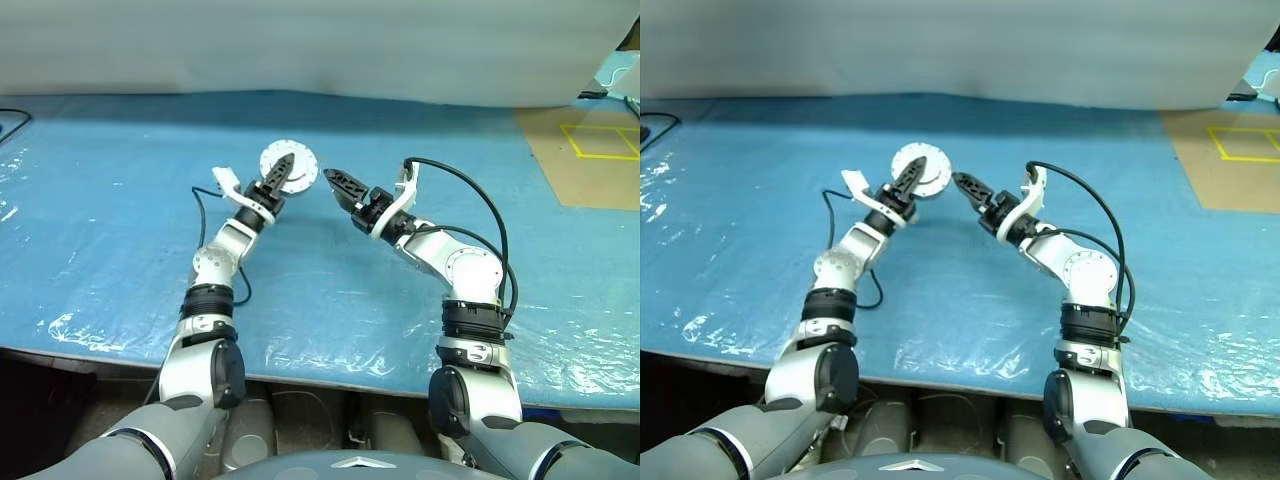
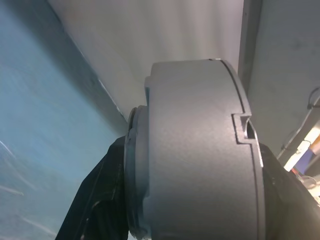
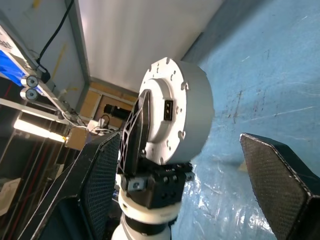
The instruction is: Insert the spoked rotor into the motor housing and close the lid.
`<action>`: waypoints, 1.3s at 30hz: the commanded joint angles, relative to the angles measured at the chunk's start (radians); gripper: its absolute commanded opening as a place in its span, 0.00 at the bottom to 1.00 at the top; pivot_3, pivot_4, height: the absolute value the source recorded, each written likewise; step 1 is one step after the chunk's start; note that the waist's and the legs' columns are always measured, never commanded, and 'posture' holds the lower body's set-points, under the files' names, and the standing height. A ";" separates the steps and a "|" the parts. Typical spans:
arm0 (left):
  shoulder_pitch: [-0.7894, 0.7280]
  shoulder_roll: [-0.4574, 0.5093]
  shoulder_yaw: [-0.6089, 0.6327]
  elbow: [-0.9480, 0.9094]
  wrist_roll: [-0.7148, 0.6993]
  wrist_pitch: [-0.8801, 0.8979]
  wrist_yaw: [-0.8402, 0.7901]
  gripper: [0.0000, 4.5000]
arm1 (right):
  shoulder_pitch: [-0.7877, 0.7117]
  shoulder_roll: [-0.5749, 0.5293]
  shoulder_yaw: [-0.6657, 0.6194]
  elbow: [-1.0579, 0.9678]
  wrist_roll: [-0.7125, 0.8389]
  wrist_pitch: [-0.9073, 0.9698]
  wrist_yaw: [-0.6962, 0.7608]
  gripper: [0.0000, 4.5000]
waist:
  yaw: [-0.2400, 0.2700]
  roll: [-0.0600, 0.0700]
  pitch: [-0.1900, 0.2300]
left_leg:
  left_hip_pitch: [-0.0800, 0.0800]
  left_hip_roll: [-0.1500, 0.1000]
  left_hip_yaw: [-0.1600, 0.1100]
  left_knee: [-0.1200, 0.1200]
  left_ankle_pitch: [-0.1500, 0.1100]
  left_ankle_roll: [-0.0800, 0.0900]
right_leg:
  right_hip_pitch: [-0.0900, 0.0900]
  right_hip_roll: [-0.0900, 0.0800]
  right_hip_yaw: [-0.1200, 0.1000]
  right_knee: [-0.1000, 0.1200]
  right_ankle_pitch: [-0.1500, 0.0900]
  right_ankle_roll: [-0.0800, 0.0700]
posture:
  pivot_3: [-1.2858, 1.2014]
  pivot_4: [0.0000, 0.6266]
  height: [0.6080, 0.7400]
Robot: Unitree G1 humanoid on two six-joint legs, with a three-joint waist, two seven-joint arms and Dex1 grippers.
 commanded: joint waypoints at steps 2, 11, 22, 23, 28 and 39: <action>-0.114 0.071 0.077 0.115 0.074 -0.266 0.106 0.56 | -0.002 -0.013 0.022 -0.027 -0.032 -0.009 0.018 0.88 | -0.003 0.000 0.000 | 0.000 0.000 0.000 0.000 0.000 0.000 | 0.000 0.000 0.000 0.000 0.000 0.000 | 0.52 0.24 1.00; -0.203 0.188 0.091 0.466 0.198 -0.464 0.105 0.56 | 0.000 -0.019 0.065 -0.018 -0.116 -0.013 0.063 0.88 | 0.010 -0.004 0.002 | -0.002 0.000 -0.001 0.000 0.000 0.000 | 0.000 0.000 -0.001 -0.001 0.000 0.001 | 0.52 0.24 1.00; -0.179 0.199 0.022 0.553 0.380 -0.614 0.234 0.56 | 0.008 -0.023 0.077 -0.024 -0.177 -0.009 0.066 0.88 | 0.024 -0.008 0.005 | -0.001 0.000 -0.002 0.002 0.000 0.000 | 0.000 0.000 -0.001 0.001 0.000 0.001 | 0.52 0.24 1.00; -0.176 0.201 0.025 0.555 0.381 -0.613 0.236 0.63 | 0.006 -0.023 0.078 -0.019 -0.182 -0.009 0.067 0.89 | 0.024 -0.008 0.005 | -0.001 0.000 -0.002 0.002 0.000 0.000 | 0.000 0.000 -0.001 0.001 0.001 0.001 | 0.52 0.24 1.00; -0.169 0.213 0.013 0.561 0.422 -0.611 0.278 0.97 | -0.001 -0.019 0.093 0.009 -0.219 -0.011 0.077 0.89 | 0.024 -0.008 0.005 | 0.000 0.000 -0.002 0.002 0.000 0.000 | 0.000 0.000 -0.001 0.002 0.001 0.001 | 0.52 0.24 1.00; -0.083 0.315 0.089 0.467 0.378 -0.636 0.273 1.00 | 0.019 -0.014 0.120 -0.020 -0.256 -0.008 0.126 0.89 | 0.023 -0.008 0.005 | 0.000 0.001 -0.002 0.002 0.000 0.000 | 0.000 0.000 -0.001 0.002 0.000 0.000 | 0.52 0.24 1.00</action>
